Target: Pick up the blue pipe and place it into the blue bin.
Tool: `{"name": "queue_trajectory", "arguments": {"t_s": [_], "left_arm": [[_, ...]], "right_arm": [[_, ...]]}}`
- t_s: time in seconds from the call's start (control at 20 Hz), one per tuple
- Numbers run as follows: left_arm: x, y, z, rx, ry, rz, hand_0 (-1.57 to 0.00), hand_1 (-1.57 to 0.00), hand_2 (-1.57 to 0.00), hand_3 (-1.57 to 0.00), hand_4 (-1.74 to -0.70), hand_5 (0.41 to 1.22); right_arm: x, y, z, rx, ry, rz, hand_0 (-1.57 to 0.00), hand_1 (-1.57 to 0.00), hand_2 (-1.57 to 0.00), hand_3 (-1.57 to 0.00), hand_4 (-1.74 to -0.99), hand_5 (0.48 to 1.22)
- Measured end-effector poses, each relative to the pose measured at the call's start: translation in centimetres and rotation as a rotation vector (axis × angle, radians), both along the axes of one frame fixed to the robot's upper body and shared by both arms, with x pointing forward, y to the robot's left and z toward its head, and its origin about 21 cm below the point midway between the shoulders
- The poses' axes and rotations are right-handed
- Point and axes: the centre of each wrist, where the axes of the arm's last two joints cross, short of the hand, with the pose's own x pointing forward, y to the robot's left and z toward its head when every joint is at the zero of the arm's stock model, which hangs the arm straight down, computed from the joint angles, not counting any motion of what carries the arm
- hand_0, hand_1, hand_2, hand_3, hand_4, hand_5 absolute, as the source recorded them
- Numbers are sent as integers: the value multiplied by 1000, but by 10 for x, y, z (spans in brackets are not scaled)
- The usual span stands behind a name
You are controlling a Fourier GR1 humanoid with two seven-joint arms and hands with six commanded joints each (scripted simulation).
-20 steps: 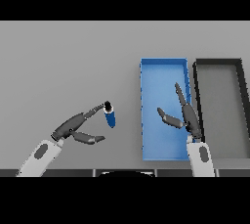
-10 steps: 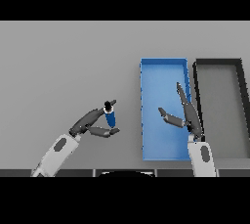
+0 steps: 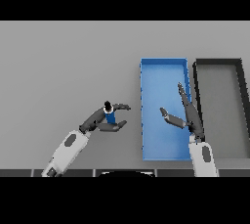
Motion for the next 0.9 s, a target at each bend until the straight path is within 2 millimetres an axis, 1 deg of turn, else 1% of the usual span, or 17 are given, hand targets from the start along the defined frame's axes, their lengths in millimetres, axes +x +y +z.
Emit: {"name": "queue_trajectory", "arguments": {"t_s": [0.05, 0.1, 0.15, 0.2, 0.25, 0.3, 0.45, 0.5, 0.6, 0.65, 0.75, 0.8, 0.9], "left_arm": [[0, -2, 1, -31, 4, 5, -418, -642, -777, -777, -1383, 872], [-2, -5, 0, -49, 8, 6, -648, -828, -936, -914, -1450, 941], [-5, -6, -1, -55, -8, 5, -833, -976, -1063, -1015, -1505, 997], [-8, -7, -1, -60, -13, 3, -981, -1095, -1164, -1112, -1551, 1042], [-10, -10, -1, -63, -11, 1, -1099, -1190, -1246, -1196, -1588, 1078], [-8, -11, 3, -61, -9, 1, -1193, -1266, -1311, -1258, -1617, 1106], [-13, -17, 4, -47, -36, -18, -1378, -1415, -1438, -1411, -1541, 1162], [-14, -17, 2, -49, -50, -15, -1416, -1446, -1464, -1443, -1525, 1174], [-17, -19, -4, -51, -81, -15, -1472, -1491, -1503, -1489, -1502, 1191], [-16, -22, 1, -76, -99, -22, -1492, -1507, -1516, -1505, -1494, 1197], [-14, -25, 13, -135, -156, -25, -1520, -1530, -1536, -1529, -1485, 1206], [-13, -31, 22, -175, -181, -29, -1530, -1538, -1543, -1537, -1482, 1209], [-9, -41, 33, -196, -203, -33, -1545, -1550, -1553, -1549, -1478, 1213]], "right_arm": [[0, 1, 0, 1, -4, 3, 1, 1, 1, 1, -1191, 561], [1, 1, 1, -2, -4, 0, 1, 1, 1, 1, -1189, 562], [-3, 3, -3, 3, 1, 11, 1, 1, 1, 1, -1184, 562], [-3, 4, -2, 1, -4, 8, 1, 1, 1, 1, -1182, 562], [1, 3, -1, -4, -4, -5, 1, 1, 1, 1, -1179, 561], [1, 1, 0, -12, -4, -6, 1, 1, 1, 1, -1178, 561], [-3, 3, -4, -11, 4, 0, 1, 1, 1, 1, -1176, 559], [1, 5, -3, -6, 8, 3, 1, 1, 1, 1, -1174, 558], [0, 1, -2, -13, -4, 1, 1, 1, 1, 1, -1166, 556], [2, 2, -2, -18, 1, -2, 1, 1, 1, 1, -1160, 554], [-2, -1, -2, -16, 3, -1, 1, 1, 1, 1, -1154, 550], [-1, 1, 1, -15, -4, -2, 1, 1, 1, 1, -1151, 550], [0, 2, -1, -30, -5, -8, 1, 1, 1, 1, -1138, 552]]}}
